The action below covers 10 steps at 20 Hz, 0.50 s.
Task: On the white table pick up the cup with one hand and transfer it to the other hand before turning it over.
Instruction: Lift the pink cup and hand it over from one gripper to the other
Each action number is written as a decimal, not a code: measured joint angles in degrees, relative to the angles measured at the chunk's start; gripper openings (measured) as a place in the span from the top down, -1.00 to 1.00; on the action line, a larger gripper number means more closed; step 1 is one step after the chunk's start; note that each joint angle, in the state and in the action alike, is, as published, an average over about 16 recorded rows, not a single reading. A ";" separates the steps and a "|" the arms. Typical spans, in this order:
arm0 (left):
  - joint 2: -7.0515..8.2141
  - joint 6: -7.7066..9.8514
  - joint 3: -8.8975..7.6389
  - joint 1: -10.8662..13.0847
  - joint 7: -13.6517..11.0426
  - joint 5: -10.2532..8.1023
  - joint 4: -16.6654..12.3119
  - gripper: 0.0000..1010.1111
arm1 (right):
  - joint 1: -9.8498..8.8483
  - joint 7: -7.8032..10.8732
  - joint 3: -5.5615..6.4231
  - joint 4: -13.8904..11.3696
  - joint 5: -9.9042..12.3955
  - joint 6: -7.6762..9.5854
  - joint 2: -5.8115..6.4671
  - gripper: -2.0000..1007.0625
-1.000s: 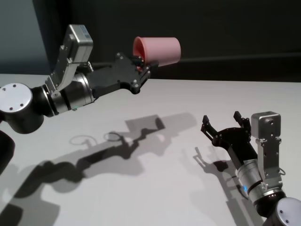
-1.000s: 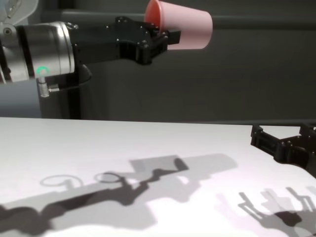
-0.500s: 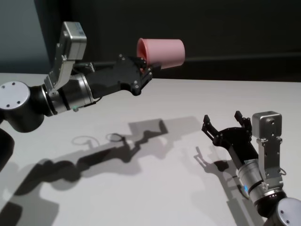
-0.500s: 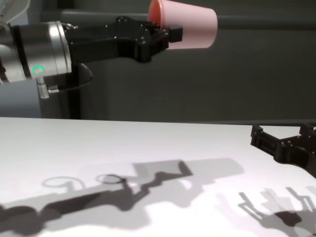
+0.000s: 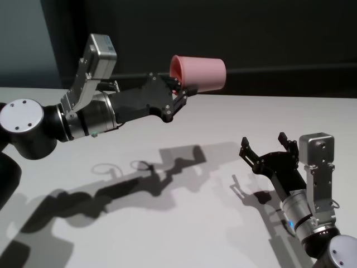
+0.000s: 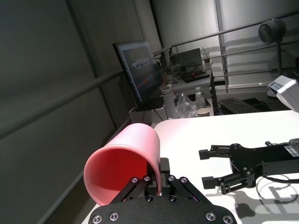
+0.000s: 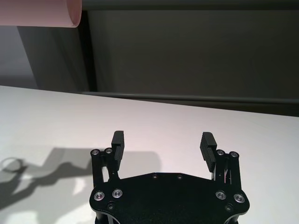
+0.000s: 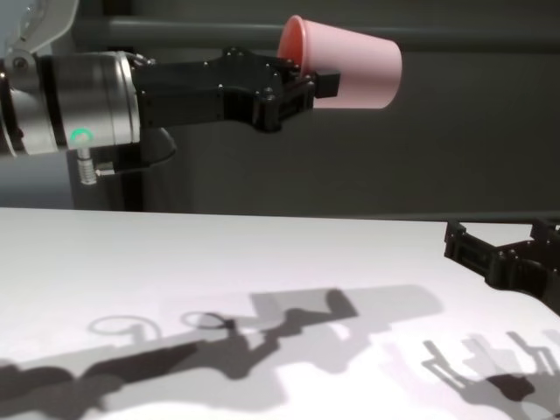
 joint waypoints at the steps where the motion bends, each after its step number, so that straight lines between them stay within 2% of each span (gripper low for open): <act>1: 0.01 0.03 0.11 -0.02 0.01 0.08 -0.01 0.90 | 0.00 0.00 0.00 0.00 0.00 0.00 0.00 -0.99; 10: 0.06 0.14 0.34 -0.07 -0.05 0.36 -0.08 0.90 | 0.00 0.00 0.00 0.00 0.00 0.00 0.00 -0.99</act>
